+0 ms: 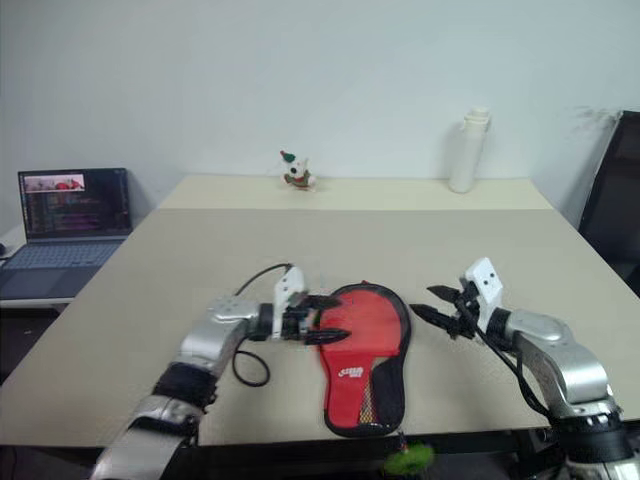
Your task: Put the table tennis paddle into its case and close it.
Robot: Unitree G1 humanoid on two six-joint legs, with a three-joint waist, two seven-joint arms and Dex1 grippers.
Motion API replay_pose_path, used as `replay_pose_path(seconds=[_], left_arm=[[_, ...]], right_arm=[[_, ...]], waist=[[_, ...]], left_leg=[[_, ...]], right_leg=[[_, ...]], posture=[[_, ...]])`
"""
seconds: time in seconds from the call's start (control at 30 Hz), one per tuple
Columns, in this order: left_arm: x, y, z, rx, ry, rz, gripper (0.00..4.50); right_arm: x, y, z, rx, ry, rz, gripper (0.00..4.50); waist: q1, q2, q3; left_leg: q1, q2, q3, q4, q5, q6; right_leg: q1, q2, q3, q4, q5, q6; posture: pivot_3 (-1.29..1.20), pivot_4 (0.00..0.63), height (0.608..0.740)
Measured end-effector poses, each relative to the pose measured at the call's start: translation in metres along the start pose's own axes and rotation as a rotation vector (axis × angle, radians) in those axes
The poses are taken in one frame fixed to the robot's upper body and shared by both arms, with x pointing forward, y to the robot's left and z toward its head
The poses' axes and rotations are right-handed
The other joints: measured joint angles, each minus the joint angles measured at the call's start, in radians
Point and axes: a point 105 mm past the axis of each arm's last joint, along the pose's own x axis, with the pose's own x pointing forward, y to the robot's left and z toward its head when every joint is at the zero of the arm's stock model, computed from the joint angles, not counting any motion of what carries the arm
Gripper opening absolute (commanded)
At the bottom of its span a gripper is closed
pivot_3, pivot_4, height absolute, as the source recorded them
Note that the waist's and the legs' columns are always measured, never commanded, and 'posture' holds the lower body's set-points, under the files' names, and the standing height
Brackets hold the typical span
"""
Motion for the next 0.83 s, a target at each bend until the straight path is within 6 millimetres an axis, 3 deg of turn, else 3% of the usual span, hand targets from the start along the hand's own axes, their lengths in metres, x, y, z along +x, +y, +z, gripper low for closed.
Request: replay_pose_path(seconds=[0.13, 0.23, 0.43, 0.6, 0.83], left_arm=[[-0.034, -0.002, 0.006, -0.043, -0.071, 0.137, 4.17], [-0.045, -0.006, 0.004, -0.078, -0.091, 0.223, 4.17], [-0.044, -0.005, 0.015, -0.054, -0.112, 0.301, 4.17], [-0.035, -0.006, 0.023, -0.014, -0.11, 0.267, 4.17], [-0.036, -0.003, 0.01, -0.045, -0.094, 0.303, 4.17]], right_arm=[[0.014, -0.014, 0.003, -0.003, -0.028, 0.047, 3.09], [0.013, -0.027, -0.003, -0.009, -0.012, 0.053, 3.09], [-0.003, -0.051, -0.019, -0.016, 0.062, 0.04, 3.09], [-0.025, -0.072, -0.027, -0.035, 0.126, -0.029, 3.09], [-0.035, -0.067, -0.022, -0.06, 0.113, -0.038, 3.09]], waist=[[0.0, 0.001, 0.0], [0.01, 0.001, 0.001], [0.02, 0.001, 0.001], [0.016, 0.001, 0.001], [0.008, 0.002, 0.001]], left_leg=[[0.001, 0.002, -0.001, 0.0, 0.0, 0.0], [0.0, 0.002, 0.0, 0.0, 0.0, 0.0], [0.0, 0.0, 0.002, 0.001, 0.0, 0.0], [0.0, -0.001, 0.003, 0.0, 0.0, 0.0], [0.002, 0.0, 0.003, 0.0, 0.0, 0.0]], right_leg=[[0.0, -0.002, 0.001, 0.0, 0.0, 0.0], [0.0, -0.004, 0.001, 0.0, 0.001, -0.001], [0.001, -0.007, 0.001, 0.0, 0.003, -0.004], [0.001, -0.006, 0.001, 0.0, 0.003, -0.005], [0.0, -0.001, 0.009, 0.002, 0.003, -0.005]], posture=[[0.0, 0.15, 0.74], [0.0, 0.15, 0.74], [0.0, 0.15, 0.74], [0.0, 0.15, 0.74], [0.0, 0.15, 0.74]])
